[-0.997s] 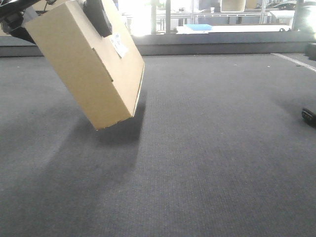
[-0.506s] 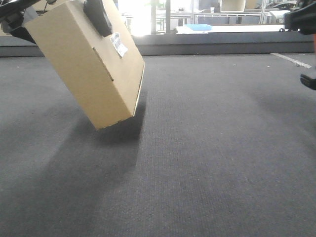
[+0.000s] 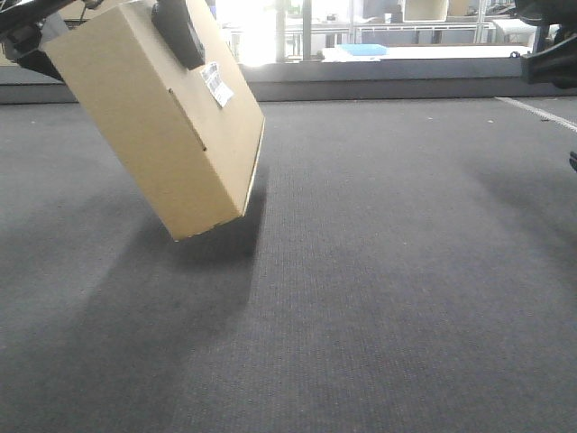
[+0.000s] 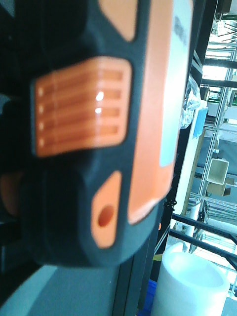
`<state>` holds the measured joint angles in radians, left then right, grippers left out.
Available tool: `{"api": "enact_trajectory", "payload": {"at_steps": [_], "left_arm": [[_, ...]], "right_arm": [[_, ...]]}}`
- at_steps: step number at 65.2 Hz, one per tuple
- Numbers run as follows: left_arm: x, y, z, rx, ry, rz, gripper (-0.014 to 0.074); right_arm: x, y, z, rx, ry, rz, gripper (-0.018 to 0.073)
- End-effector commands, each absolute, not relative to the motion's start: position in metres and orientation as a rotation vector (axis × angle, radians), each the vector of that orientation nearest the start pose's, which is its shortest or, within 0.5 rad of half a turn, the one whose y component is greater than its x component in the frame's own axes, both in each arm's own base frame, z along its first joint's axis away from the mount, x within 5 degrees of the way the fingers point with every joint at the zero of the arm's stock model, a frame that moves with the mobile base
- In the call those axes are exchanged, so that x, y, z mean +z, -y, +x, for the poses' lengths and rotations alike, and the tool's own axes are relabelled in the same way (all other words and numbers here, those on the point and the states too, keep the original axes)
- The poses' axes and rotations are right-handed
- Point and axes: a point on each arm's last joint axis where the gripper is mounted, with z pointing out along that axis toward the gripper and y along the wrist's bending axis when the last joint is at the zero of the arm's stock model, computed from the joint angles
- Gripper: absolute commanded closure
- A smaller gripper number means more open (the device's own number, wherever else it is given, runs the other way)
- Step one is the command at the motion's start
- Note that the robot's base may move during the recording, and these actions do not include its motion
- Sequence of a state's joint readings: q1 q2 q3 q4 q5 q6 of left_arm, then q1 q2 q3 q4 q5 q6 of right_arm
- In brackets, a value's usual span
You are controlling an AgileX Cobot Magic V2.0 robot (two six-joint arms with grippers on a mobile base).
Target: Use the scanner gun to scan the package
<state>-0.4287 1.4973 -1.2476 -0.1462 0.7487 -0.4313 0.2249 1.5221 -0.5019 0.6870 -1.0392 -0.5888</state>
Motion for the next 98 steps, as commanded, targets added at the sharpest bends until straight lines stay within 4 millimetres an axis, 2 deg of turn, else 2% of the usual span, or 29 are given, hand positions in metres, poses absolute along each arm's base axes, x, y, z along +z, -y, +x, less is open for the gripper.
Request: {"api": "enact_trajectory", "payload": {"at_steps": [1, 12, 22, 33, 41, 47, 56, 61, 71, 82, 98], "left_arm": [[0.32, 0.145, 0.291, -0.539, -2.531, -0.089, 0.0707], [0.32, 0.145, 0.291, -0.54, -2.526, -0.089, 0.0707], [0.321, 0.146, 0.292, -0.545, -2.514, -0.09, 0.0707], [0.321, 0.146, 0.292, -0.545, -2.514, -0.09, 0.0707], [0.321, 0.146, 0.292, -0.546, -2.511, -0.09, 0.0707], [0.321, 0.146, 0.292, -0.546, -2.511, -0.09, 0.0707], [0.321, 0.146, 0.292, -0.546, -2.509, -0.091, 0.0707], [0.321, 0.146, 0.292, -0.546, -2.509, -0.091, 0.0707], [0.321, 0.146, 0.292, -0.546, -2.509, -0.091, 0.0707], [0.321, 0.146, 0.292, -0.546, -2.509, -0.091, 0.0707], [0.321, 0.146, 0.292, -0.548, -2.505, -0.091, 0.0707]], "right_arm": [[0.231, -0.01, 0.273, -0.464, -1.495, 0.121, 0.072], [0.231, -0.011, 0.273, -0.438, -1.488, 0.134, 0.0724], [0.24, -0.017, 0.27, -0.171, -1.467, 0.259, 0.0724], [0.249, -0.023, 0.267, -0.069, -1.467, 0.212, 0.0725], [0.246, -0.012, 0.266, 0.042, -1.449, 0.26, 0.0728], [0.242, 0.0, 0.262, 0.107, -1.433, 0.228, 0.0728], [0.235, 0.023, 0.251, 0.055, -1.411, 0.203, 0.0728], [0.232, 0.029, 0.246, 0.048, -1.418, 0.199, 0.0728], [0.226, 0.025, 0.239, 0.063, -1.454, 0.153, 0.0728], [0.217, 0.031, 0.232, 0.053, -1.472, 0.248, 0.0728], [0.216, 0.036, 0.232, 0.036, -1.425, 0.314, 0.0728]]}}
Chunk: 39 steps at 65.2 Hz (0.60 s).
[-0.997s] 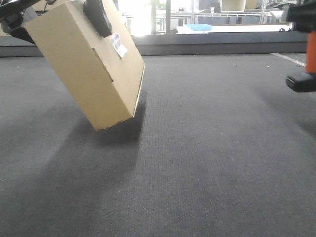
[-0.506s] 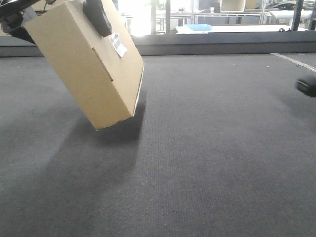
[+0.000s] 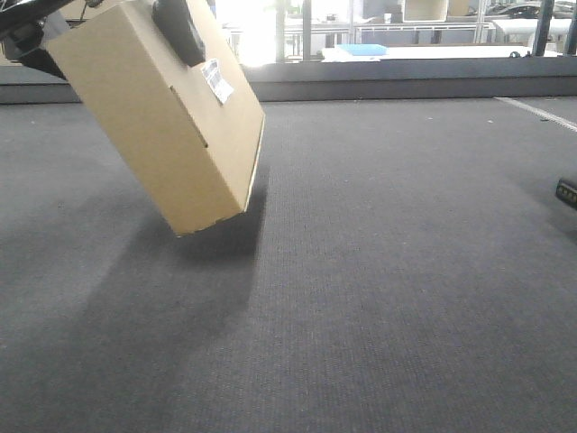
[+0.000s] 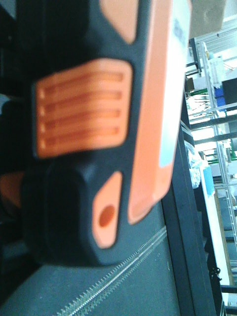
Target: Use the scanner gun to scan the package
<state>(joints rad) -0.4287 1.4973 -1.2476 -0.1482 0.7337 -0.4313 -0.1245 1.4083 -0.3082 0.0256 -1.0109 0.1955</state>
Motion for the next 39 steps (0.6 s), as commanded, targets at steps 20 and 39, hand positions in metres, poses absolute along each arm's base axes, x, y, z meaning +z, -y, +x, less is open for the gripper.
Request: {"api": "enact_trajectory", "payload": {"at_steps": [20, 39], "left_arm": [[0.321, 0.146, 0.292, -0.548, -2.505, -0.091, 0.0707], [0.321, 0.146, 0.292, -0.548, -2.505, -0.091, 0.0707]], "right_arm": [[0.195, 0.039, 0.241, 0.021, -1.453, 0.331, 0.0728], [0.188, 0.039, 0.243, 0.019, -1.48, 0.338, 0.0728]]}}
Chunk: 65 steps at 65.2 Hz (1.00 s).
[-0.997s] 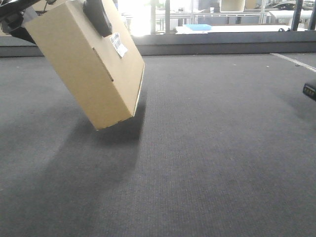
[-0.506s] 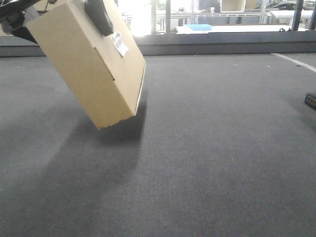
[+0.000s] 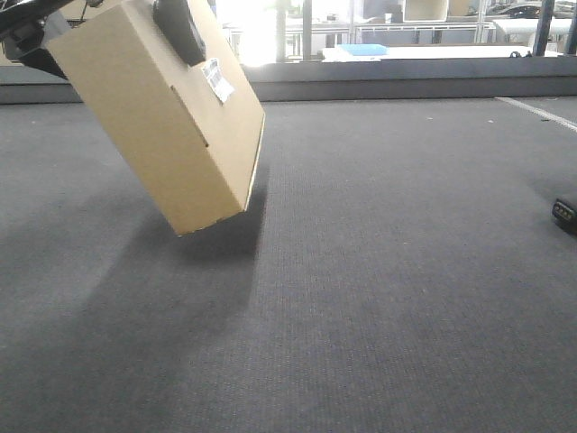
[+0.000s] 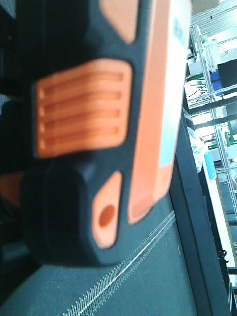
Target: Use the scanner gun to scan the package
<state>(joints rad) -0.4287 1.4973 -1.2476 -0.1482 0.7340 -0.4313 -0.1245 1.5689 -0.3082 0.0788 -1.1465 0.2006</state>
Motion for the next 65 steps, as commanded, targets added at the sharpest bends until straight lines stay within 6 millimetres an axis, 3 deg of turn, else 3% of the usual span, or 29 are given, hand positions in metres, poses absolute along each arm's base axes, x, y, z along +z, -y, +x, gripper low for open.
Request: {"api": "enact_trajectory", "payload": {"at_steps": [1, 40, 43, 55, 65], "left_arm": [[0.3211, 0.1458, 0.2925, -0.548, -2.505, -0.091, 0.0707], [0.3211, 0.1458, 0.2925, -0.548, -2.505, -0.091, 0.0707], [0.3211, 0.1458, 0.2925, -0.548, -2.505, -0.091, 0.0707], [0.3211, 0.1458, 0.2925, -0.548, -2.505, -0.091, 0.0707], [0.3211, 0.1458, 0.2925, -0.548, -2.505, -0.091, 0.0707]], "right_arm": [[0.1884, 0.0391, 0.2432, 0.019, -1.48, 0.338, 0.0728], [0.1884, 0.0391, 0.2432, 0.019, -1.48, 0.338, 0.072], [0.1884, 0.0391, 0.2432, 0.019, -1.48, 0.338, 0.0682], [0.1884, 0.0391, 0.2432, 0.019, -1.48, 0.338, 0.0322], [0.1884, 0.0391, 0.2432, 0.019, -1.48, 0.338, 0.0277]]}}
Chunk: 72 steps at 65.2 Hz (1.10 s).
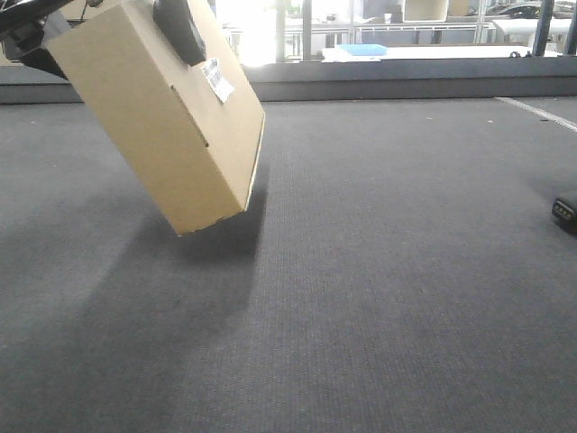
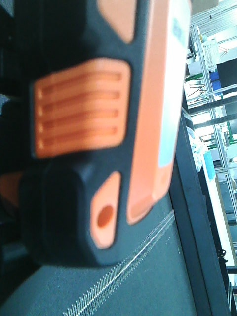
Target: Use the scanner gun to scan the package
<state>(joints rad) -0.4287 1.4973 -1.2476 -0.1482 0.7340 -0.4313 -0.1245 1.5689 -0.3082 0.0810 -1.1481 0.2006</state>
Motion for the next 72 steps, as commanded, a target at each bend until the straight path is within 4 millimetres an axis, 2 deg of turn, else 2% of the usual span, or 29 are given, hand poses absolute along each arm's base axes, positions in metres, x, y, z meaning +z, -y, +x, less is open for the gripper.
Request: {"api": "enact_trajectory", "payload": {"at_steps": [1, 7, 17, 21, 55, 72], "left_arm": [[0.321, 0.146, 0.292, -0.548, -2.505, -0.091, 0.0707], [0.321, 0.146, 0.292, -0.547, -2.507, -0.091, 0.0707], [0.321, 0.146, 0.292, -0.547, -2.507, -0.091, 0.0707], [0.321, 0.146, 0.292, -0.547, -2.507, -0.091, 0.0707], [0.321, 0.146, 0.292, -0.547, -2.507, -0.091, 0.0707], [0.321, 0.146, 0.292, -0.547, -2.507, -0.091, 0.0707]], "right_arm": [[0.188, 0.039, 0.243, 0.019, -1.48, 0.338, 0.0277], [0.188, 0.037, 0.244, 0.028, -1.484, 0.316, 0.025], [0.182, 0.036, 0.244, 0.035, -1.56, 0.315, 0.0034], [0.179, 0.036, 0.244, 0.035, -1.585, 0.32, -0.0015], [0.187, 0.032, 0.242, 0.053, -1.544, 0.267, -0.0006], [0.188, 0.03, 0.221, 0.049, -1.548, 0.277, -0.0006]]}}
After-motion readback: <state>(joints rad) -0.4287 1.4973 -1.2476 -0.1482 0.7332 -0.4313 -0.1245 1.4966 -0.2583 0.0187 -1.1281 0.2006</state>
